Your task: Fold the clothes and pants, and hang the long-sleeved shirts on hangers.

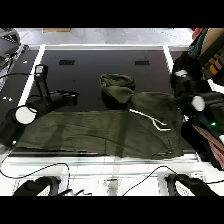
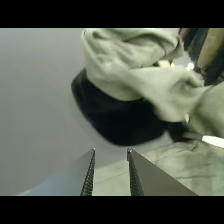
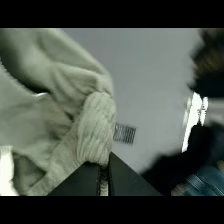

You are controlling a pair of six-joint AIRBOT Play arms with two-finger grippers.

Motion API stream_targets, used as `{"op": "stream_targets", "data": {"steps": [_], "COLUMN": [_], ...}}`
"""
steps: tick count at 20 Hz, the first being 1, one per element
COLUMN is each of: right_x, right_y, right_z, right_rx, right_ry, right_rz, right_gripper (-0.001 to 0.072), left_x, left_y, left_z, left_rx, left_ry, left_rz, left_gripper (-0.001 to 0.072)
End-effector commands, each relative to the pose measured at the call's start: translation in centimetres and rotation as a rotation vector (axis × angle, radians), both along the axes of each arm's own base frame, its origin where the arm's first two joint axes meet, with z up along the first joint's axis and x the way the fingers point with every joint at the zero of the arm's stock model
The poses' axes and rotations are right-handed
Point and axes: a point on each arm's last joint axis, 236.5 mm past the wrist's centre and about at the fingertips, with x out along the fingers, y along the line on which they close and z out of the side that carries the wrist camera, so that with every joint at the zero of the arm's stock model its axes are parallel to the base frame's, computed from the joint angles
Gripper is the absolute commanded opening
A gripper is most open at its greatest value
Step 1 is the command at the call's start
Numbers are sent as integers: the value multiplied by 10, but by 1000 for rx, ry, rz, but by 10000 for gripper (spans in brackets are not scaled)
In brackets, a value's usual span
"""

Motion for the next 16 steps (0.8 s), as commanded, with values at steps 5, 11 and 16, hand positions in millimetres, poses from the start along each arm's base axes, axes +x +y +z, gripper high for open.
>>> {"op": "stream_targets", "data": {"steps": [5, 11, 16], "right_x": [-30, -32, -29], "right_y": [-110, -106, -107], "right_z": [-59, -98, -96], "right_rx": [222, 256, 259], "right_ry": [23, 93, 76], "right_rz": [-415, -428, -428], "right_gripper": [28, 29, 29], "left_x": [46, 97, 162], "left_y": [-23, -102, -147], "left_z": [-59, -92, -127], "left_rx": [-336, -325, -358], "left_ry": [216, 281, 303], "left_rz": [193, 92, 81], "left_gripper": [586, 644, 645]}}
